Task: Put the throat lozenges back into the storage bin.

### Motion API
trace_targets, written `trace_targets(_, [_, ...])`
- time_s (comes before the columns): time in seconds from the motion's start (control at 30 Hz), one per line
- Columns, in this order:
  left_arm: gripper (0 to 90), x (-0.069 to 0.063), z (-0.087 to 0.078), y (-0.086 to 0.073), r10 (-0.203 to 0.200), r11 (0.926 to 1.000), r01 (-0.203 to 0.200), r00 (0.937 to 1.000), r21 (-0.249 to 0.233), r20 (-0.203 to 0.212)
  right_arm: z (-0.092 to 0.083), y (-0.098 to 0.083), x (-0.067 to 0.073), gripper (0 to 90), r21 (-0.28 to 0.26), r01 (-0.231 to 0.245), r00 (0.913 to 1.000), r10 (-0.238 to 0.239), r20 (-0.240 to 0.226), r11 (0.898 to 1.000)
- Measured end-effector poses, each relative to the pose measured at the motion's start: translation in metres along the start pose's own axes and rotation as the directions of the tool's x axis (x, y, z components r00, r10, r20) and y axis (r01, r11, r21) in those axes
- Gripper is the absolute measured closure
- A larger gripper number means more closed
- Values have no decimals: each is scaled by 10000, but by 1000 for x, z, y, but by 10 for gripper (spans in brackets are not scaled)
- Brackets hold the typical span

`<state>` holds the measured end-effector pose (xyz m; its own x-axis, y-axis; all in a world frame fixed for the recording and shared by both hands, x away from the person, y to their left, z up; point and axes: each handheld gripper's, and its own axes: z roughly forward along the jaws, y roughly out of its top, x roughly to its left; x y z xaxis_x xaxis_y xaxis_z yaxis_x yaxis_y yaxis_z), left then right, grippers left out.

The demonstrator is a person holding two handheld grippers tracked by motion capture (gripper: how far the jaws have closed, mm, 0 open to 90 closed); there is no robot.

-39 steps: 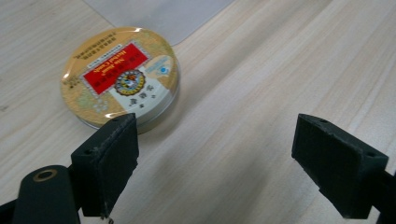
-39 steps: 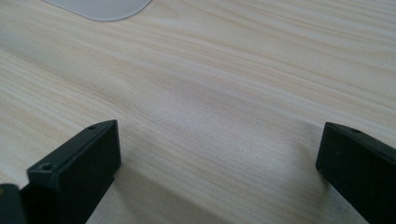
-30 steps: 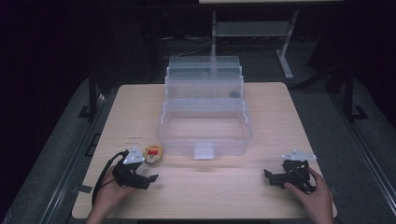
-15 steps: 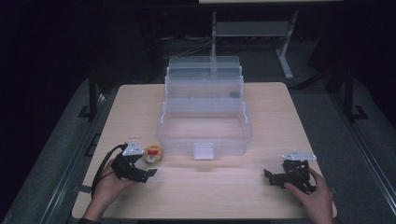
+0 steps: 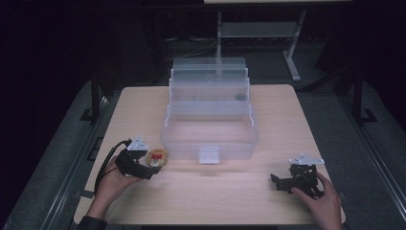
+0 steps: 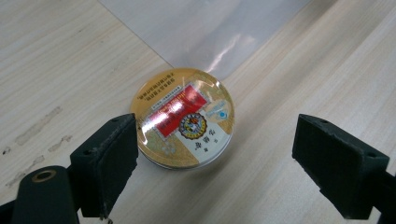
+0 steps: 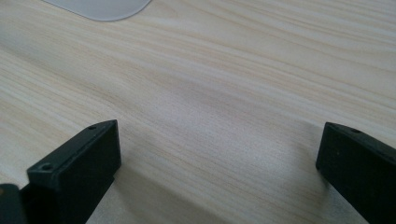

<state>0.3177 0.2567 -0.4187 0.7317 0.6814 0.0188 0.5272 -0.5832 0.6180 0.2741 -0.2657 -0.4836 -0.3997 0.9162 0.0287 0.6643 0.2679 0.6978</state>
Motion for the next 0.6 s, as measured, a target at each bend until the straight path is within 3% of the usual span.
trace_targets(0.6, [136,11,8,18,41,9996,-43,10000,262,80,0,0,0,0,2,-5,10000,5,3,10000])
